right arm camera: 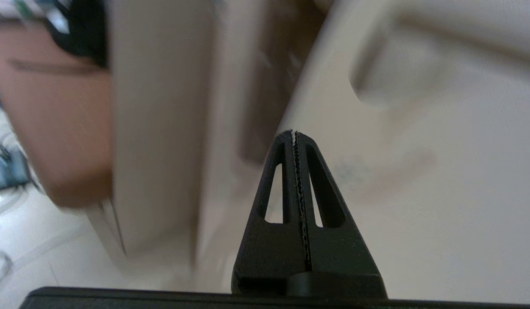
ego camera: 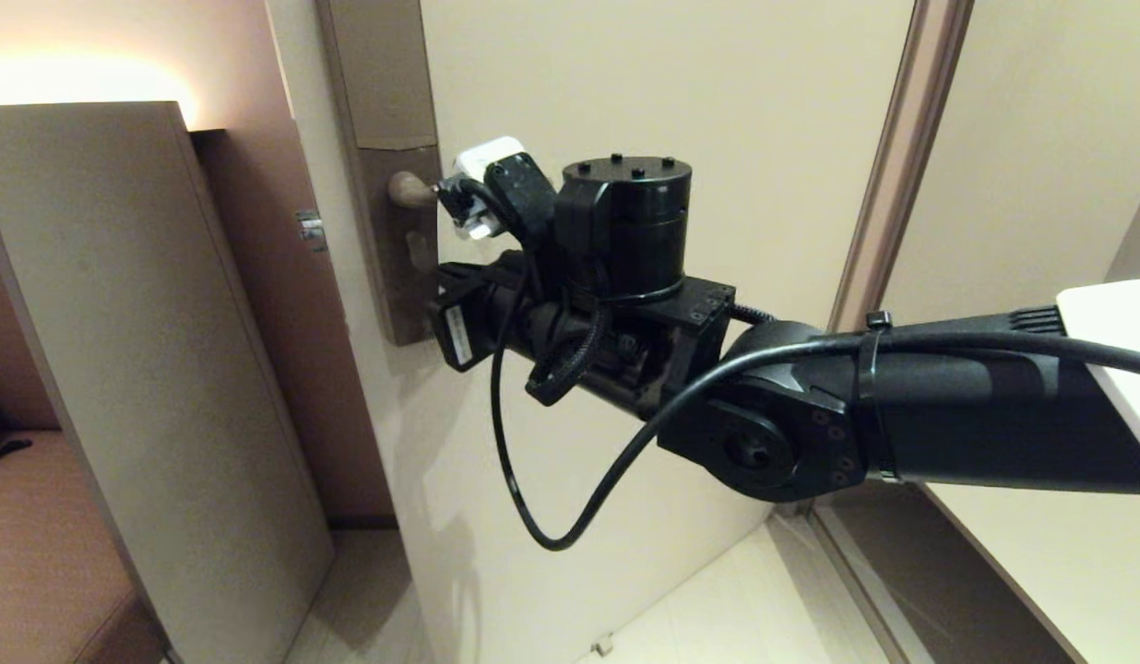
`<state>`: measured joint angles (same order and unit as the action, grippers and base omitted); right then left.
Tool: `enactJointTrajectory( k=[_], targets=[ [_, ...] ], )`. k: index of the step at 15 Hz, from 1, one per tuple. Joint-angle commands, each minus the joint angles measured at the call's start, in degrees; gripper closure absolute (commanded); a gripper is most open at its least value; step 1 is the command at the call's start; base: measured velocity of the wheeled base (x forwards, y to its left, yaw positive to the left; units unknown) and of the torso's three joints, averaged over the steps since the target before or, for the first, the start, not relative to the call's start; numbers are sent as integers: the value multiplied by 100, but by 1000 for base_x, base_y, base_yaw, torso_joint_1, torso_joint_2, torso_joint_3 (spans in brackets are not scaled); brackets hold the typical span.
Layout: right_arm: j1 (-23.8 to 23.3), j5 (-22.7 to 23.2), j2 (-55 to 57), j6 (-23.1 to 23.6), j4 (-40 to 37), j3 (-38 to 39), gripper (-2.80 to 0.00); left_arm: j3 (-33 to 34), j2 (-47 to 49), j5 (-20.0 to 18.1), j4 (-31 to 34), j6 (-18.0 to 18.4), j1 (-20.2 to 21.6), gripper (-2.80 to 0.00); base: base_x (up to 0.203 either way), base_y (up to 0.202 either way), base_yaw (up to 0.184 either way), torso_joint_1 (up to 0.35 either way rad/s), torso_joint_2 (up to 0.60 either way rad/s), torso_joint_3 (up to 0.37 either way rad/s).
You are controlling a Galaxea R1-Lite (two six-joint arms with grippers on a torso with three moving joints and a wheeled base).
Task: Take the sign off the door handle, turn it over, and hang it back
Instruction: Hang the sign back with the other side facing out
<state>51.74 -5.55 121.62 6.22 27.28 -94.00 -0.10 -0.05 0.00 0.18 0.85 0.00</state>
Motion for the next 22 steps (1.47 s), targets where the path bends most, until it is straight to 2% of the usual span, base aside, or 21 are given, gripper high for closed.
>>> enactJointTrajectory(
  k=[1,6,11,13,17,20,22],
  targets=[
    [240,-172,348,11,270,-237,0,1,5,0,-1,3,0,0,0,0,0,0,0,0],
    [523,-988,923,11,880,-565,0,1,5,0,-1,3,0,0,0,0,0,0,0,0],
    [512,-983,671,6,734,-434,0,1,5,0,-1,3,0,0,0,0,0,0,0,0],
    [500,-983,502,14,540,-323,0,1,5,0,-1,3,0,0,0,0,0,0,0,0],
    [378,-982,-34,53,-339,46,0,1,5,0,-1,3,0,0,0,0,0,0,0,0],
    [112,-988,-391,55,-964,406,0,1,5,0,-1,3,0,0,0,0,0,0,0,0],
    [-181,-988,-545,55,-1065,664,0,1,5,0,-1,3,0,0,0,0,0,0,0,0]
  ],
)
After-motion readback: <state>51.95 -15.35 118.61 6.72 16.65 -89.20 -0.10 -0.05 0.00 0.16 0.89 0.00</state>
